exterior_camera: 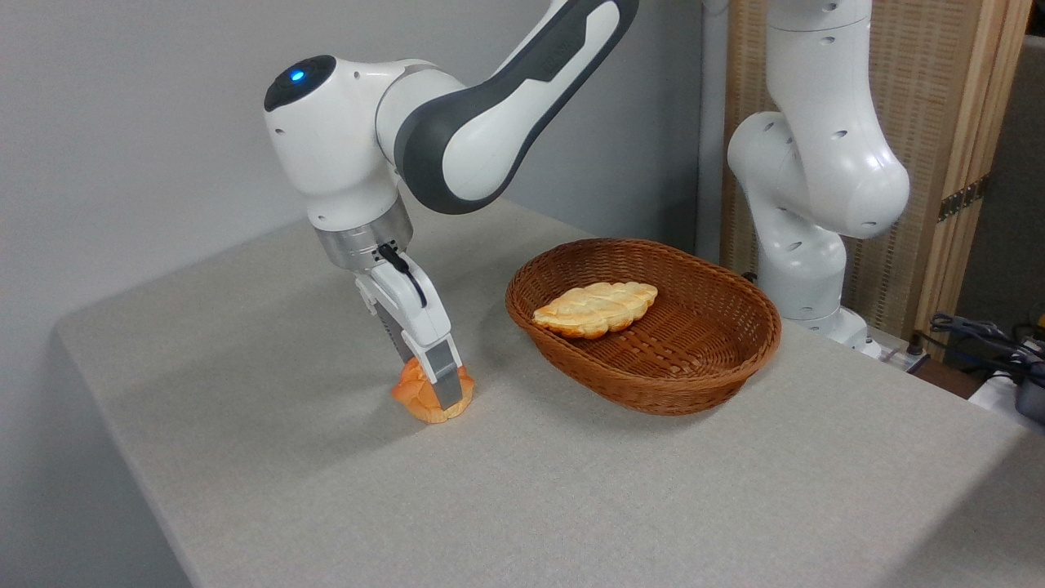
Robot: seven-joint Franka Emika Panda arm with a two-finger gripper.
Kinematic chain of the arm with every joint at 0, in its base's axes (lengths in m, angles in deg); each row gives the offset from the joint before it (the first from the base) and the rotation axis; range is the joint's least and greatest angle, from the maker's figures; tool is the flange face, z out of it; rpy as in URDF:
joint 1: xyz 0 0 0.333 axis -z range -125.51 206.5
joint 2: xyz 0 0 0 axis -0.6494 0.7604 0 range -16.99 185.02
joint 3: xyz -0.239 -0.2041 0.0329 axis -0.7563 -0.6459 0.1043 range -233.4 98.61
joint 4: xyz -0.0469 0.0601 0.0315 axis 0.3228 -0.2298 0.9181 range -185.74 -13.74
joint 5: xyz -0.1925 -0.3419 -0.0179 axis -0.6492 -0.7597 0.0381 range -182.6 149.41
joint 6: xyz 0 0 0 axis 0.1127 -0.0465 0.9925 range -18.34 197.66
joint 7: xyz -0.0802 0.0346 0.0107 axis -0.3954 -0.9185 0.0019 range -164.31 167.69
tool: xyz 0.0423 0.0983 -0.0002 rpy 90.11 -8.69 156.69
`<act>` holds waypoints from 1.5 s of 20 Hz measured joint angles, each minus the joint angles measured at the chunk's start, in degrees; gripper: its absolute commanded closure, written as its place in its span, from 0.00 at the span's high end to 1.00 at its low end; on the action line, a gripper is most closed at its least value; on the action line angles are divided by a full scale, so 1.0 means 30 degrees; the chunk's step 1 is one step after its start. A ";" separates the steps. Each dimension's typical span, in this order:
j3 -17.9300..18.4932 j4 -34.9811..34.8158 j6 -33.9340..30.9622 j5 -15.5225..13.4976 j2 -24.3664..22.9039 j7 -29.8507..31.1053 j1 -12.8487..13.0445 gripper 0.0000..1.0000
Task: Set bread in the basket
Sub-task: 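Close the gripper on the orange bread roll, then lift the held roll and carry it toward the woven basket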
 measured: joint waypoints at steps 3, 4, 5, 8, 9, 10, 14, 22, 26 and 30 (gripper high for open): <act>0.0000 0.0014 0.0000 0.0001 -0.0002 -0.0027 0.0008 0.67; 0.0000 0.0015 0.0000 0.0001 -0.0002 -0.0044 0.0012 0.57; 0.0000 0.0019 0.0000 0.0001 -0.0002 -0.0062 0.0015 0.54; 0.0000 0.0034 0.0000 0.0001 -0.0003 -0.0072 0.0016 0.54; 0.0000 0.0053 0.0000 0.0001 -0.0004 -0.0081 0.0017 0.54; 0.0000 0.0064 0.0000 0.0001 -0.0005 -0.0123 0.0018 0.54; 0.0000 0.0064 0.0000 0.0001 -0.0005 -0.0314 0.0018 0.54; 0.0041 0.0066 0.0000 0.0001 -0.0078 -0.0316 0.0009 0.54; 0.0046 0.0065 -0.0054 0.0001 -0.0108 -0.0318 0.0007 0.54; 0.0093 0.0122 -0.0059 0.0001 -0.0368 -0.0322 -0.0005 0.54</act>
